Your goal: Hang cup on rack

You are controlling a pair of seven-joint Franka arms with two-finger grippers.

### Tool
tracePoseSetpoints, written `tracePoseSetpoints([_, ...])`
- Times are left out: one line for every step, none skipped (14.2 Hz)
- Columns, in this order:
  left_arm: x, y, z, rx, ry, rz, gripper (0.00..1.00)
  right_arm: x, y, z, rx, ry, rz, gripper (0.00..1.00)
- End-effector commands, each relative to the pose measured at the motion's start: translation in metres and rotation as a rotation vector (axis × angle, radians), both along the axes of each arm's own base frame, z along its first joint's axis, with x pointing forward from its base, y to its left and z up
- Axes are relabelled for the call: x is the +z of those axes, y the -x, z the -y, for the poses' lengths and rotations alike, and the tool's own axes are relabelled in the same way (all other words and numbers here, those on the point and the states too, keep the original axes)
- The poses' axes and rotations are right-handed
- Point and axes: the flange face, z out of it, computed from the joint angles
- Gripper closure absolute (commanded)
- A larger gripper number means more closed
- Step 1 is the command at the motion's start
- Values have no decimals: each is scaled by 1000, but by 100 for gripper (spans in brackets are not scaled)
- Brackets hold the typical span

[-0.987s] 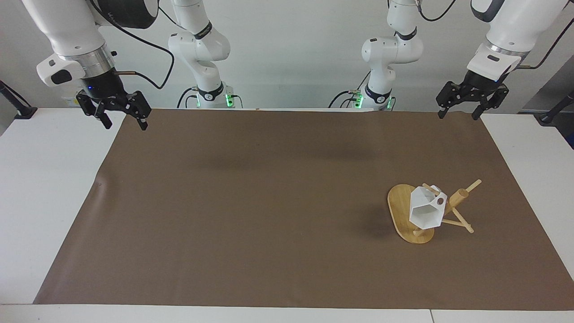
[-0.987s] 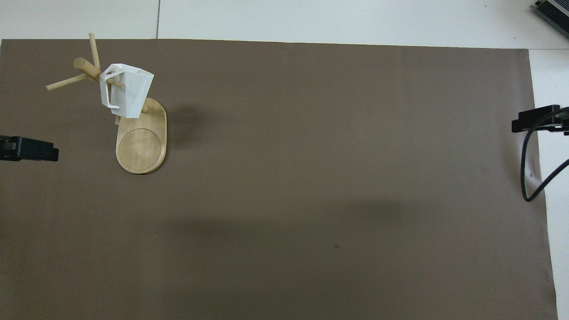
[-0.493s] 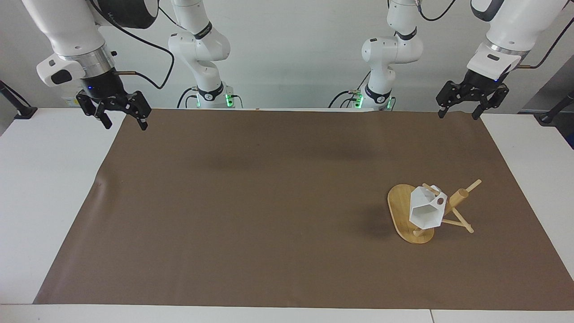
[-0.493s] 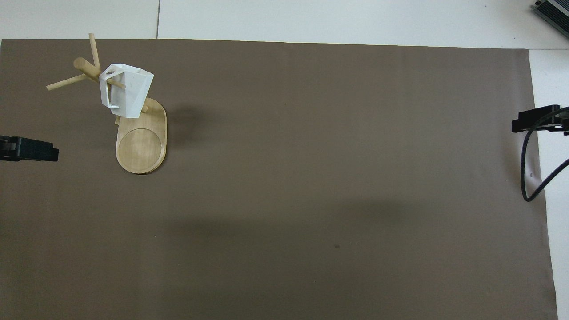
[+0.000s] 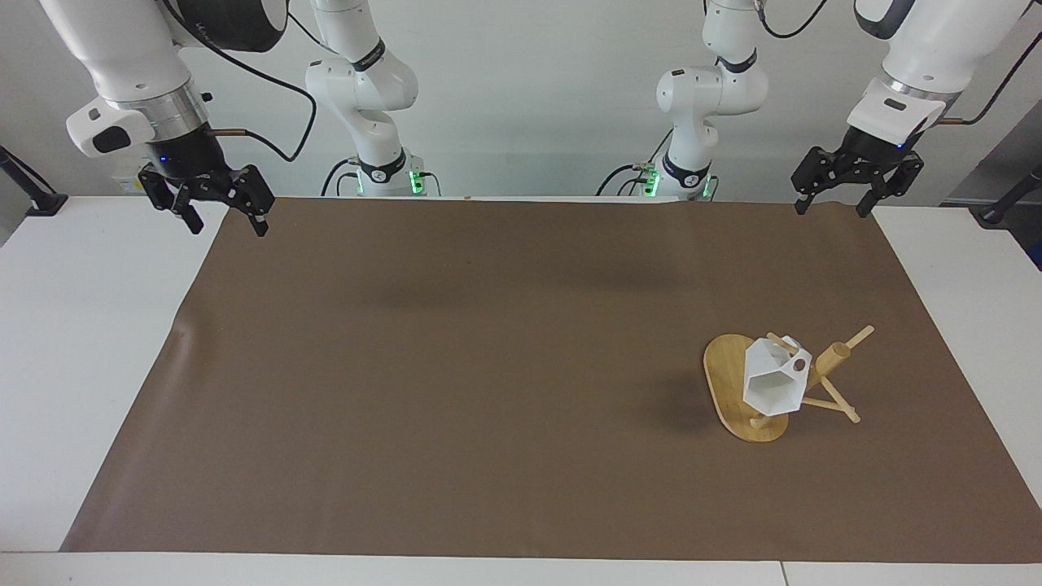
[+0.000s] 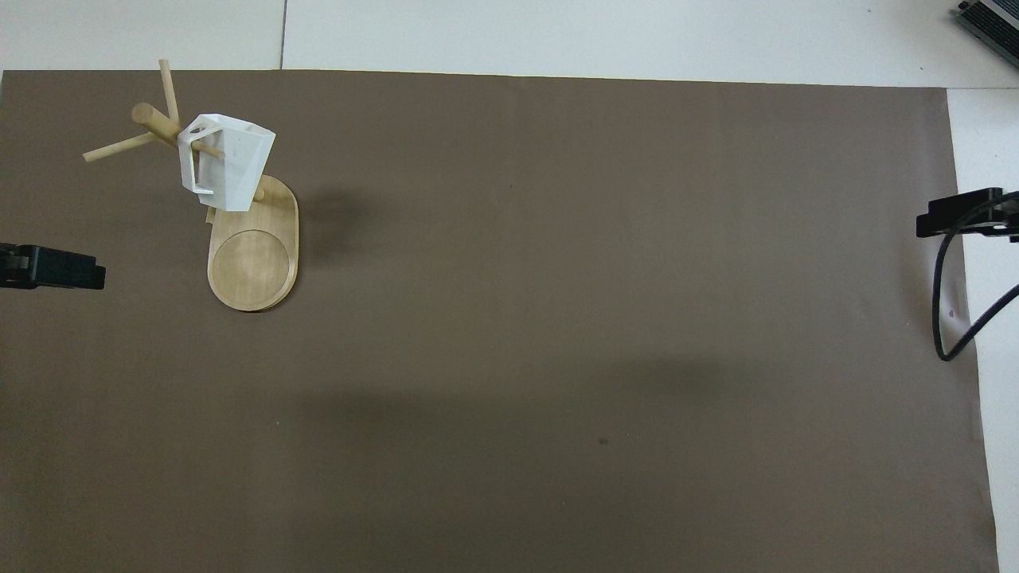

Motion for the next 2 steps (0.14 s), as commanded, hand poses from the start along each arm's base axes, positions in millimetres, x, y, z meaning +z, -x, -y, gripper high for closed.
tracePoseSetpoints([-1,8,1,-14,-5,4,0,0,7,2,12,14,0,0])
tracePoseSetpoints([-1,8,1,-12,-5,4,0,0,7,2,12,14,0,0])
